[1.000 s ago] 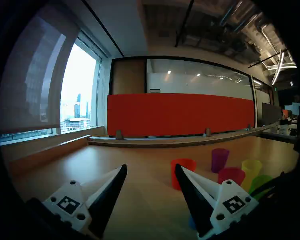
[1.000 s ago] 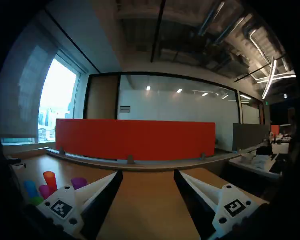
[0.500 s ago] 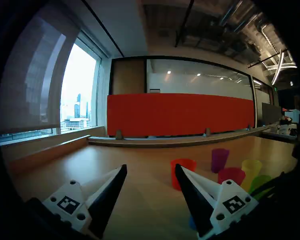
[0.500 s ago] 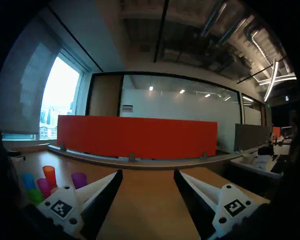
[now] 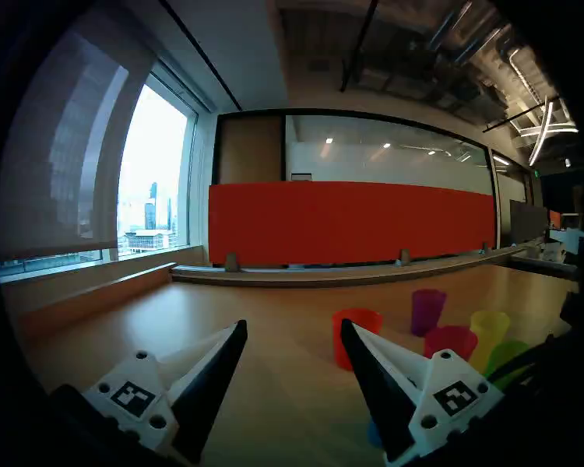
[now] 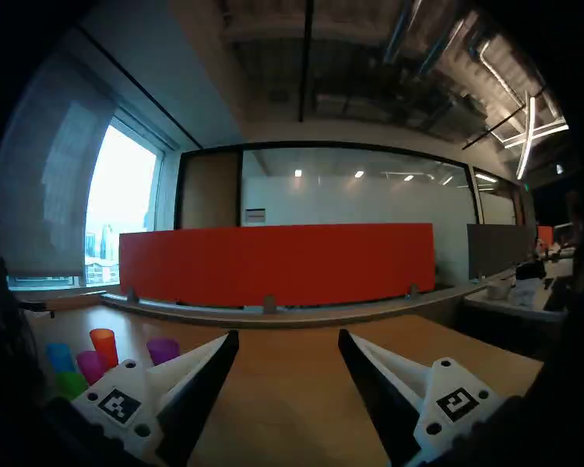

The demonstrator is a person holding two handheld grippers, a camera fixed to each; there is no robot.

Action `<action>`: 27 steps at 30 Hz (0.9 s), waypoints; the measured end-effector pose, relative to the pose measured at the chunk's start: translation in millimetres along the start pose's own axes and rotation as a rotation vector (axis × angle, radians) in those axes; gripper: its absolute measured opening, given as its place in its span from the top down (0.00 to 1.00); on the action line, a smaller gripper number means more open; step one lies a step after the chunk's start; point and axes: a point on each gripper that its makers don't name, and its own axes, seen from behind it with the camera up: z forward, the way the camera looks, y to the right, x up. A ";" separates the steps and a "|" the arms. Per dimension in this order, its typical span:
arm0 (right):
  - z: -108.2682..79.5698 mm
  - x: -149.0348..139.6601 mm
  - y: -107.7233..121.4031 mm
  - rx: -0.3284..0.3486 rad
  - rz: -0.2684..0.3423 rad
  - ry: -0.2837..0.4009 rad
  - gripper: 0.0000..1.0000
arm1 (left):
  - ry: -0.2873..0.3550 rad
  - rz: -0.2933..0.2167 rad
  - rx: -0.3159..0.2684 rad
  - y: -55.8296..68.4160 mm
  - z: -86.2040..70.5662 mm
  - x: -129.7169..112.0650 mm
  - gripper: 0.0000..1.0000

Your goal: Pour water

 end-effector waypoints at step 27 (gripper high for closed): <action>11.9 -52.5 18.8 -0.030 0.003 -0.063 0.01 | 0.000 0.000 0.000 -0.5 0.2 -0.1 0.11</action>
